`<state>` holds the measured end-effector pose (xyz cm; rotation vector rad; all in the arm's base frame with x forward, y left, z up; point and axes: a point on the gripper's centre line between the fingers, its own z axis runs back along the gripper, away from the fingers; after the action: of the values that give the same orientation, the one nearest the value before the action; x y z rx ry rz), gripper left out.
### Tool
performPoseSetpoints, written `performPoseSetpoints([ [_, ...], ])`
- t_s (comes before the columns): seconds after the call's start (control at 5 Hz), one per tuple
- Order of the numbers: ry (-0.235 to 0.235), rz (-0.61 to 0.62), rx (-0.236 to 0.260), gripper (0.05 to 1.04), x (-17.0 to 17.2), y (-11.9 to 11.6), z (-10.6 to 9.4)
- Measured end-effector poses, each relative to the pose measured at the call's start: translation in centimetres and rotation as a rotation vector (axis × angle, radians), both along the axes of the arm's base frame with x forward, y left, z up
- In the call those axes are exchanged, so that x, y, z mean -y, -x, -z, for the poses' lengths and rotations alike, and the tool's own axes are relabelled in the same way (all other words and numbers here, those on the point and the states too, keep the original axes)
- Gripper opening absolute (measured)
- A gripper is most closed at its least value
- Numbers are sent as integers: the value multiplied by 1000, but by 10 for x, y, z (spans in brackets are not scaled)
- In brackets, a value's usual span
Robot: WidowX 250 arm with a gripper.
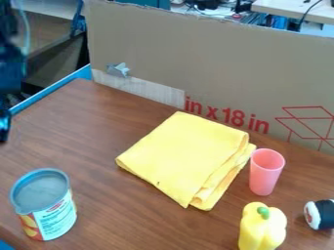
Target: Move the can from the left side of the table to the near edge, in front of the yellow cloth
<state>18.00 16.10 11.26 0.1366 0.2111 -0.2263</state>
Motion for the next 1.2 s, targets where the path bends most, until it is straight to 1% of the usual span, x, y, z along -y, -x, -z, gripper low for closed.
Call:
performPoseSetpoints([
  [0.2, 44, 15, -31, 1001, 1, 1, 34],
  [0.4, 58, 2, -59, 1001, 4, 2, 53],
  [0.6, 46, 16, -47, 1001, 24, -9, 59],
  [0.8, 87, 11, -11, 1001, 55, -14, 63],
  [1.0, 145, 123, 29, 1001, 105, -26, 60],
  [1.2, 199, 200, 49, 1001, 153, -28, 56],
])
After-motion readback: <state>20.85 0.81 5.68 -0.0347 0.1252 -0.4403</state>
